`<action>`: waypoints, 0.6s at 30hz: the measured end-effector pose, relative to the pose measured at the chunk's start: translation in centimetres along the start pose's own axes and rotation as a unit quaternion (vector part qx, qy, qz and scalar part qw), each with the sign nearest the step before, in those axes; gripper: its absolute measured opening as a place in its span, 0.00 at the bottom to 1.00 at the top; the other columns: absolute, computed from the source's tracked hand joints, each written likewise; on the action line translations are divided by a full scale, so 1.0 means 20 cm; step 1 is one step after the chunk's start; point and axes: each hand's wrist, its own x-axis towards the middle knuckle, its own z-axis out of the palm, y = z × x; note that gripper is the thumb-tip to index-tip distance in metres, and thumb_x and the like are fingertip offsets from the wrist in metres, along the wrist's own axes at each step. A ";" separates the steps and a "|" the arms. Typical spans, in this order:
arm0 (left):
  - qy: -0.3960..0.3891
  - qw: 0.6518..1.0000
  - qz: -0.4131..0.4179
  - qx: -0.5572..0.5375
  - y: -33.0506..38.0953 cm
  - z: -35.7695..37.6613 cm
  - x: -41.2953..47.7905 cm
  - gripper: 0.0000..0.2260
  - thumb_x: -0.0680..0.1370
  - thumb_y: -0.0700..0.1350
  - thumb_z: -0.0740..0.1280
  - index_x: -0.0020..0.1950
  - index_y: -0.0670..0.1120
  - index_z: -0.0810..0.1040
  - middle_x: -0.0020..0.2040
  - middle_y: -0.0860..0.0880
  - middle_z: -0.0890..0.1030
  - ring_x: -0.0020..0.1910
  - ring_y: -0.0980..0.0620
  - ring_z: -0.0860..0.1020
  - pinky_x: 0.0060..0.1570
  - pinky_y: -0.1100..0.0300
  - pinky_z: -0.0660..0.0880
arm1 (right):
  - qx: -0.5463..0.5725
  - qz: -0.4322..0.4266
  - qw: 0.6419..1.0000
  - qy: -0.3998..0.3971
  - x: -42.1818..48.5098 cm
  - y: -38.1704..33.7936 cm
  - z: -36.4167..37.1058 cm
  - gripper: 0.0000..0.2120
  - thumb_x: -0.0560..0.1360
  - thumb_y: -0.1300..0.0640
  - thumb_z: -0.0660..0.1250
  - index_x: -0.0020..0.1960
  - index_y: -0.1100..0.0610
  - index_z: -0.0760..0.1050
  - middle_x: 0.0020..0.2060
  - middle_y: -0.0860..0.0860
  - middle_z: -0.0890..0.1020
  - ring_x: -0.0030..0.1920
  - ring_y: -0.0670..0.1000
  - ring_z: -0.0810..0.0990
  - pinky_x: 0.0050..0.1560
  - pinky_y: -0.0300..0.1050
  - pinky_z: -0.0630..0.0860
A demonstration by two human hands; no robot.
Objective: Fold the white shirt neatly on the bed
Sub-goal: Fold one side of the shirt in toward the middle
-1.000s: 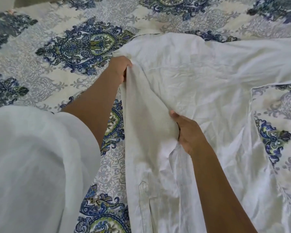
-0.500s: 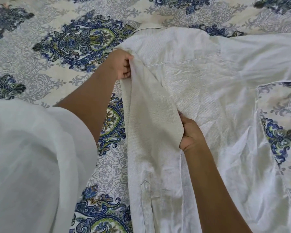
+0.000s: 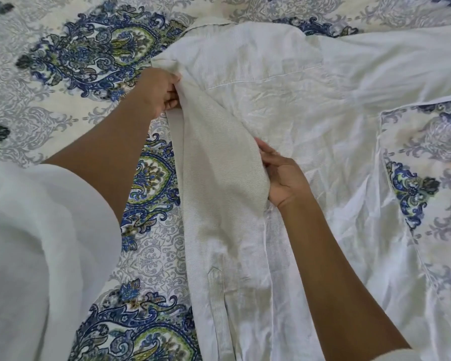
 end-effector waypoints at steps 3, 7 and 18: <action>0.025 1.000 0.014 -0.007 -0.01 0.00 0.01 0.07 0.78 0.40 0.63 0.40 0.46 0.71 0.35 0.49 0.74 0.29 0.55 0.72 0.25 0.66 0.71 | -0.072 -0.044 0.994 0.075 0.00 -0.02 -0.02 0.11 0.74 0.73 0.59 0.44 0.61 0.77 0.40 0.54 0.82 0.42 0.50 0.81 0.43 0.40 0.81; 0.034 0.999 -0.008 -0.027 0.00 0.03 0.00 0.06 0.76 0.41 0.65 0.39 0.48 0.73 0.35 0.51 0.75 0.31 0.55 0.73 0.25 0.66 0.71 | -0.345 -0.151 0.904 0.203 0.00 0.00 0.01 0.08 0.75 0.66 0.62 0.44 0.57 0.78 0.37 0.47 0.78 0.38 0.46 0.76 0.39 0.34 0.74; 0.071 0.997 0.001 0.011 0.10 0.08 0.00 0.03 0.77 0.41 0.65 0.43 0.44 0.73 0.33 0.50 0.73 0.25 0.56 0.72 0.20 0.69 0.66 | -0.585 -0.182 0.759 0.222 0.05 0.00 0.00 0.14 0.78 0.51 0.62 0.53 0.62 0.76 0.36 0.48 0.74 0.42 0.49 0.73 0.43 0.43 0.70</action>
